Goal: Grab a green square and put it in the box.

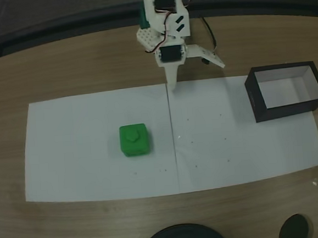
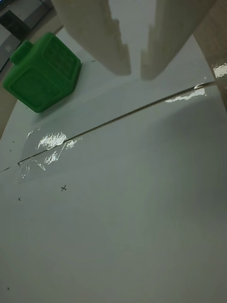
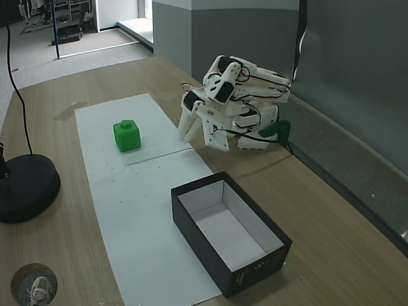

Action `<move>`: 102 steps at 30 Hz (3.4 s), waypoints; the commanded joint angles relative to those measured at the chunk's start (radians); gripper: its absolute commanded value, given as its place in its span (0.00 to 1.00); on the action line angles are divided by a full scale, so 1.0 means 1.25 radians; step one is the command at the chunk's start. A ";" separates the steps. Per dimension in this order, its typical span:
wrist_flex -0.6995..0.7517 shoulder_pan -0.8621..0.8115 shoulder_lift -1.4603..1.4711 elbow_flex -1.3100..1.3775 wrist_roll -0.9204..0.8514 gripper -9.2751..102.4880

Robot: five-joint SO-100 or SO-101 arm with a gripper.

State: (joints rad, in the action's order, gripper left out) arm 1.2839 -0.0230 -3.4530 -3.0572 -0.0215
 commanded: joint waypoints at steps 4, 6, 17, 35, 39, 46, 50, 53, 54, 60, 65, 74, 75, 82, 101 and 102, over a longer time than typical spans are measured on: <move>0.009 -0.005 -0.017 0.045 0.002 0.08; 0.009 -0.005 -0.017 0.045 0.002 0.08; 0.009 -0.005 -0.017 0.045 0.002 0.08; 0.009 -0.005 -0.017 0.045 0.002 0.08; 0.009 -0.005 -0.017 0.045 0.002 0.08; 0.009 -0.005 -0.017 0.045 0.002 0.08; 0.009 -0.005 -0.017 0.045 0.002 0.08; 0.009 -0.005 -0.017 0.045 0.002 0.08; 0.009 -0.005 -0.017 0.045 0.002 0.08; 0.009 -0.005 -0.017 0.045 0.002 0.08; 0.009 -0.005 -0.017 0.045 0.002 0.08; 0.009 -0.005 -0.017 0.045 0.002 0.08; 0.009 -0.005 -0.017 0.045 0.002 0.08; 0.009 -0.005 -0.017 0.045 0.002 0.08; -0.295 -0.177 -0.016 0.102 -0.005 0.11; -0.301 -0.187 -0.015 0.123 -0.005 0.14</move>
State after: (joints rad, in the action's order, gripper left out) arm 0.9618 -0.2240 -3.4530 -3.0189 -0.0261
